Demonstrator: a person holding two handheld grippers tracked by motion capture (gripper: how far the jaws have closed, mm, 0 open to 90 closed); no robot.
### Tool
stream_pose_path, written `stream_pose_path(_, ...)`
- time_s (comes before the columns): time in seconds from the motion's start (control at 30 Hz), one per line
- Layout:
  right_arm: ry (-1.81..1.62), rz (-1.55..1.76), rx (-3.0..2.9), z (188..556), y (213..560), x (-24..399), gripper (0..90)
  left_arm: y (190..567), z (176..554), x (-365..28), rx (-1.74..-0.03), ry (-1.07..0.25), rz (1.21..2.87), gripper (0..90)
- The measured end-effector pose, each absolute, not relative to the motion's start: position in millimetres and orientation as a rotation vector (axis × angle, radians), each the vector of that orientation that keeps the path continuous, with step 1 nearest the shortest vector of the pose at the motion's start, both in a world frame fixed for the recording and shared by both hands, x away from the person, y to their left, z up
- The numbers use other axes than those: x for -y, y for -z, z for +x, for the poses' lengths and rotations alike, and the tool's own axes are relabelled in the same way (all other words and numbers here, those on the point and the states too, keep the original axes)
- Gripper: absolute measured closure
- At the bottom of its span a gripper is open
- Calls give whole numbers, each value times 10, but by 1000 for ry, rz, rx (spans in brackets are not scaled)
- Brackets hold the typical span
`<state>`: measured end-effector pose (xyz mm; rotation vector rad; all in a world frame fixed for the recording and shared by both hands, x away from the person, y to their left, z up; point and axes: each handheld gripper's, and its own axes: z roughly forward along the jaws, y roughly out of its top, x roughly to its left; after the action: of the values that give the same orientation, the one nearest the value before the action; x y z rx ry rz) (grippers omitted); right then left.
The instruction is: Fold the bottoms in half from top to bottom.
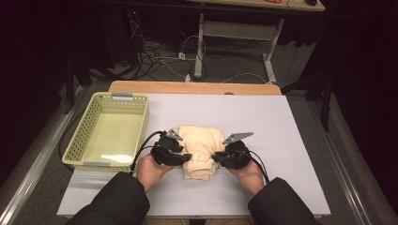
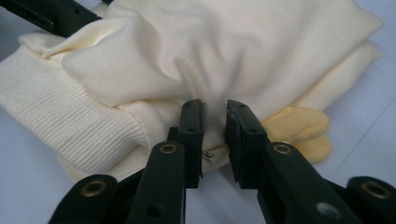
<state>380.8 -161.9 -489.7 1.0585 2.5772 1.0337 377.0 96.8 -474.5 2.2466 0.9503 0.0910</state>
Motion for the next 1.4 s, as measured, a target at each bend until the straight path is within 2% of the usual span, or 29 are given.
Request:
stream_pose_path(0.33, -1077, 1013, -2512, 3755, 4788, 1668, 637, 4764, 3718, -965, -941, -121, 2236, 501)
stream_pose_path(0.47, -1121, 1011, -2485, 3690, 4721, 1731, 544, 4772, 3713, -972, -946, -121, 2228, 500)
stream_pose_path(0.7, -1204, 1053, -2435, 3587, 4666, 1869, 479, 4776, 3717, -979, -947, -113, 2223, 498)
stream_pose_path(1.4, -1281, 1035, -2253, 3182, 4688, 2358, 391, 4774, 3721, -987, -954, -115, 2218, 477)
